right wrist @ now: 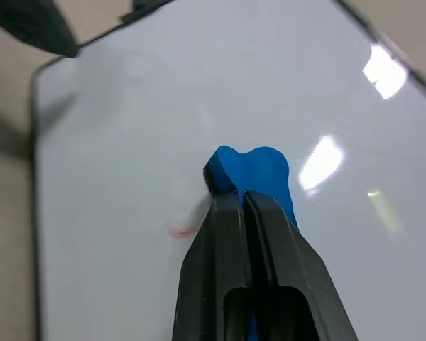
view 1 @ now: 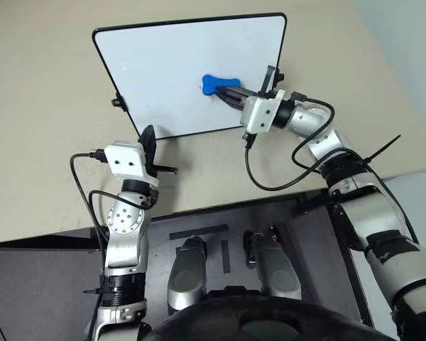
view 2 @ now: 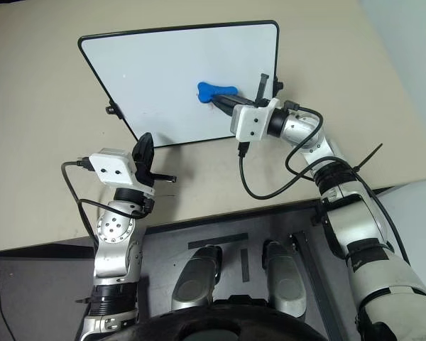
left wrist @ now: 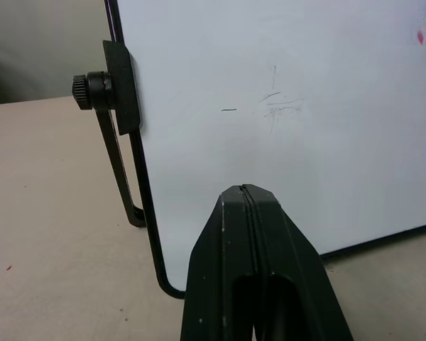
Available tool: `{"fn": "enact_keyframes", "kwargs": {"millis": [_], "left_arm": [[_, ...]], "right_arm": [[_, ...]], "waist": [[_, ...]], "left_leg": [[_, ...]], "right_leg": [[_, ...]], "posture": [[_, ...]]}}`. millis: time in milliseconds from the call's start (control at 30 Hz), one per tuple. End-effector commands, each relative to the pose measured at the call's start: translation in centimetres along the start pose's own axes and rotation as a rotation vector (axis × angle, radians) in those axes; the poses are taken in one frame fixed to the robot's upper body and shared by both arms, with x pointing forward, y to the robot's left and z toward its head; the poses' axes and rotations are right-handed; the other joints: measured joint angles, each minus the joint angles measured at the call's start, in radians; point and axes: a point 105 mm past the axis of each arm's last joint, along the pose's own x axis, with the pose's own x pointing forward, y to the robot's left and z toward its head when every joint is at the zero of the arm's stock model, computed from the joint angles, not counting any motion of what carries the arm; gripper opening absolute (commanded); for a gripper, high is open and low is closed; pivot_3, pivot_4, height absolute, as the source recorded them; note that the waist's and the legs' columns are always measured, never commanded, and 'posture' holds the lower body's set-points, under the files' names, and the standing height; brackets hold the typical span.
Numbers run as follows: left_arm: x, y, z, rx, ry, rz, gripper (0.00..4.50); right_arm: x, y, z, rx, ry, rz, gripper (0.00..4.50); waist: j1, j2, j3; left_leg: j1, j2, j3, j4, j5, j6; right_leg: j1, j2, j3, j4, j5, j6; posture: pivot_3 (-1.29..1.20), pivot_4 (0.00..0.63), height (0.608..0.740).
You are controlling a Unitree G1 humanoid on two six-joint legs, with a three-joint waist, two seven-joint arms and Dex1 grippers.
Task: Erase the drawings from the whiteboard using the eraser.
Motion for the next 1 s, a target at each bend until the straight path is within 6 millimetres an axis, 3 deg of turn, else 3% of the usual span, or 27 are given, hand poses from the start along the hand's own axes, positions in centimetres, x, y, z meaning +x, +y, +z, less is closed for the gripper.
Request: {"fn": "enact_keyframes", "kwargs": {"millis": [33,167,433,567,900,1000], "left_arm": [[0.3,0.1,0.9,0.017,-0.042,-0.003,0.00],[0.4,0.1,0.9,0.017,-0.043,-0.007,0.00],[0.5,0.3,1.1,0.024,-0.046,-0.003,0.00],[0.6,0.4,1.1,0.027,-0.047,-0.003,0.00],[0.6,0.2,1.1,0.023,-0.049,-0.009,0.00],[0.6,0.1,1.1,0.021,-0.048,-0.011,0.00]], "right_arm": [[0.2,-2.0,1.1,-0.045,-0.040,-0.066,0.02],[0.4,1.4,0.0,0.006,0.001,0.042,0.02],[0.0,3.7,-2.0,0.045,0.095,0.116,0.02],[0.3,3.0,-1.7,0.027,0.077,0.090,0.02],[1.5,-2.9,1.8,-0.118,-0.060,-0.123,0.02],[1.9,-3.4,2.6,-0.131,-0.084,-0.131,0.02]], "waist": [[0.000,0.000,0.000],[-0.002,0.000,0.000],[-0.003,0.000,0.000],[-0.003,0.000,0.000],[-0.005,0.000,0.000],[-0.006,0.000,0.000]], "left_leg": [[0.000,0.000,0.000,0.000,0.000,0.000],[0.000,0.000,0.000,0.000,0.000,0.000],[0.000,0.000,0.000,0.000,0.000,0.000],[0.000,0.000,0.000,0.000,0.000,0.000],[-0.001,0.000,0.000,0.000,-0.001,-0.001],[-0.001,0.000,0.000,-0.001,-0.001,-0.001]], "right_leg": [[0.000,0.000,0.000,0.000,0.000,0.000],[-0.001,0.000,0.000,0.000,0.000,0.000],[-0.002,0.000,0.000,-0.001,0.001,0.000],[-0.003,0.000,0.000,-0.001,0.002,-0.001],[-0.007,0.000,0.000,-0.001,0.004,-0.002],[-0.009,0.000,0.000,-0.001,0.005,-0.002]], "posture": [[0.00,0.150,0.740],[0.00,0.150,0.740],[0.00,0.150,0.740],[0.00,0.150,0.740],[0.00,0.150,0.740],[0.00,0.150,0.740]]}}
